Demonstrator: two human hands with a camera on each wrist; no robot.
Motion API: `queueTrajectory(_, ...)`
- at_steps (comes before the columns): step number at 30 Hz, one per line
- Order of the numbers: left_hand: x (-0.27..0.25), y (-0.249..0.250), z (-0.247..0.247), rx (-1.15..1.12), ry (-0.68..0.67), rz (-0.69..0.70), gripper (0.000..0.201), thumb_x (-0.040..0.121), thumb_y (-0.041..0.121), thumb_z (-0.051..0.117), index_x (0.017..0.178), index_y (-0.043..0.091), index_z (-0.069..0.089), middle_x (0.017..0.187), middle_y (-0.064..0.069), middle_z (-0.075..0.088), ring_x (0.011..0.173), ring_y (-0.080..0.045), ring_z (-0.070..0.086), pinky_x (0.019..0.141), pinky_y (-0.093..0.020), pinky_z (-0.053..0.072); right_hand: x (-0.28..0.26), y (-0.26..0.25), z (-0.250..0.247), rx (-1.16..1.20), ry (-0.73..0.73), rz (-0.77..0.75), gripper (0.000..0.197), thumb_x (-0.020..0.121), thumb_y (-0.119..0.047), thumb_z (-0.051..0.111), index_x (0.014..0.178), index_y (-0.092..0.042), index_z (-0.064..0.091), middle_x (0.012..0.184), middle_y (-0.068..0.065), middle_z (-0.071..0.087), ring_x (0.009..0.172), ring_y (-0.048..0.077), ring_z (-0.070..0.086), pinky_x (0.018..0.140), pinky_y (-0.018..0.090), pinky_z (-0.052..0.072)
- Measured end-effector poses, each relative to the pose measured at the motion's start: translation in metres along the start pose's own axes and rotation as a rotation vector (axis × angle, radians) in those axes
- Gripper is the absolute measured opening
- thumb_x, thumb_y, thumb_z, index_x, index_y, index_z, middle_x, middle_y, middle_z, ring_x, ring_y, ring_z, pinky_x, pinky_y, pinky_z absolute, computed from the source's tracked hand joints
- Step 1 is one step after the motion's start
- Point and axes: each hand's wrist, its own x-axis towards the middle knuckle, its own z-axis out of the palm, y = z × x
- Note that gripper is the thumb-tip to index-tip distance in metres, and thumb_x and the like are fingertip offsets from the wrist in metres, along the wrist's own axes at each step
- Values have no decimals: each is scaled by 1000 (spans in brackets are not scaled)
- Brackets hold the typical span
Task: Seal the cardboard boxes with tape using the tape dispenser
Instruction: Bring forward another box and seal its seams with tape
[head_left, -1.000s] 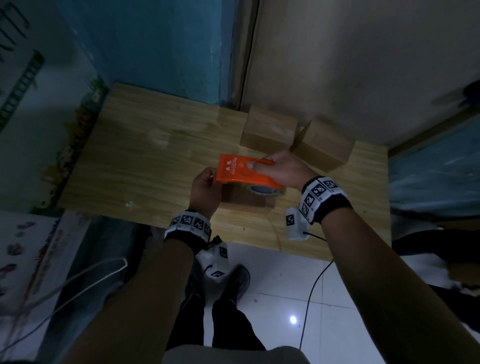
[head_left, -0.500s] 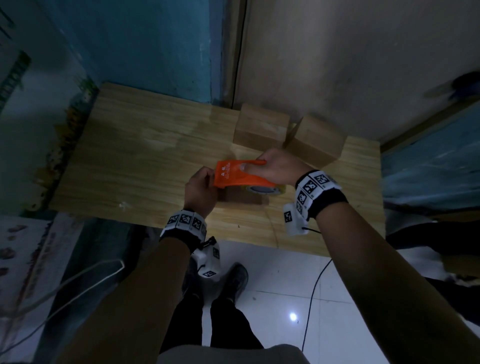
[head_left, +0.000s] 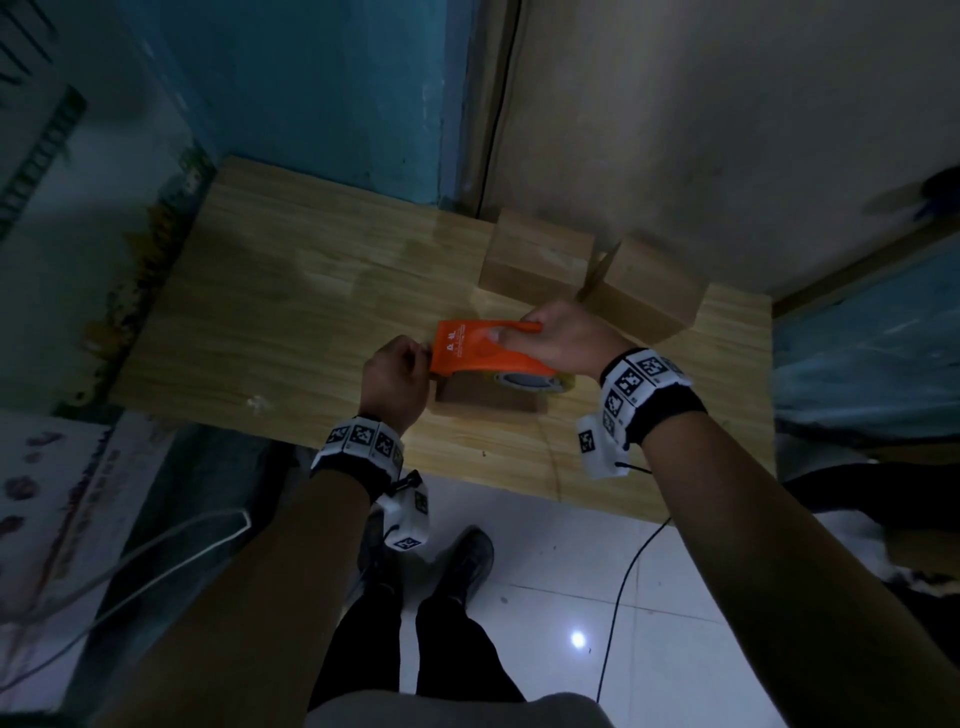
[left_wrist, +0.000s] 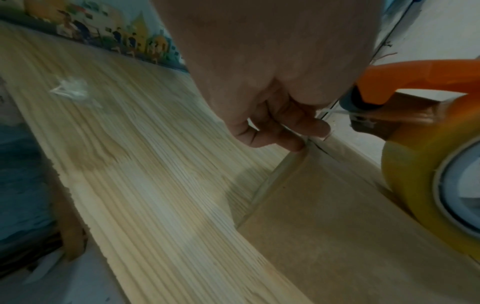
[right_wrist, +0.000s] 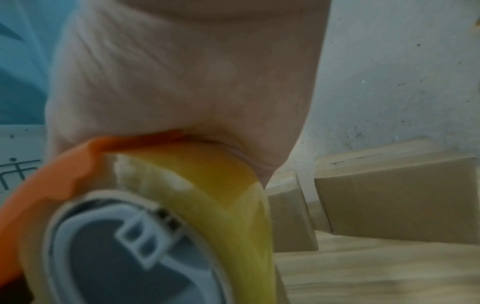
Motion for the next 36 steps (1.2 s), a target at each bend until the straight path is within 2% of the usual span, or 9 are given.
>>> queueTrajectory(3,0,-5,-2,-3,7,-52,29,101,22,47,77,11,58,68,8,59,67,-13,57,54,-17,35,0,-3,2,9,2,-3,70,86,-66,61,80,4,70,66,12,66,55,17,60,55,25,41)
queueTrajectory(6,1,-17,-2,-101,-1,-96,30,100,25,46,73,19,56,69,8,66,71,-17,67,64,-30,53,2,-5,3,23,2,1,59,86,-65,63,69,-8,65,60,6,58,53,16,56,55,27,38)
queueTrajectory(8,0,-19,-3,-128,-1,-140,30,100,26,46,71,24,53,68,7,67,72,-18,69,68,-39,58,3,-8,3,26,-7,2,56,85,-65,64,65,-13,61,57,5,55,51,16,53,53,27,36)
queueTrajectory(13,-5,-11,5,-178,-33,-228,30,101,29,45,73,22,52,70,7,67,75,-17,70,72,-42,59,3,-5,-1,1,1,11,55,85,-62,64,61,-14,55,54,6,49,49,17,48,51,27,31)
queueTrajectory(21,-11,-10,21,-330,-100,-426,29,100,26,46,82,9,60,79,-5,74,74,-19,73,71,-44,62,7,-4,1,-3,-2,34,56,82,-65,64,61,-14,55,55,7,49,49,18,49,51,29,32)
queueTrajectory(25,-10,-22,29,-234,-120,-449,16,89,23,59,76,13,61,72,-4,71,69,-22,70,68,-46,61,10,-14,1,-65,-21,40,59,82,-68,62,57,-17,47,56,7,44,48,18,44,50,29,27)
queueTrajectory(30,-11,-19,36,-223,-124,-456,22,82,38,50,74,19,58,78,-8,71,77,-28,69,71,-49,60,11,-12,4,-43,-4,43,60,77,-70,62,54,-18,44,53,5,42,47,18,43,50,31,27)
queueTrajectory(33,-9,-12,36,-161,-145,-424,18,89,27,52,73,20,56,81,-12,69,79,-32,67,73,-49,58,12,-12,5,-31,3,33,60,75,-72,60,56,-17,46,54,7,42,47,18,43,49,31,27)
queueTrajectory(36,-7,-6,37,-125,-157,-413,20,92,23,52,82,10,64,84,-14,69,80,-34,65,73,-42,56,12,-13,6,-34,17,37,57,79,-67,63,60,-16,49,57,9,43,49,18,43,50,31,28)
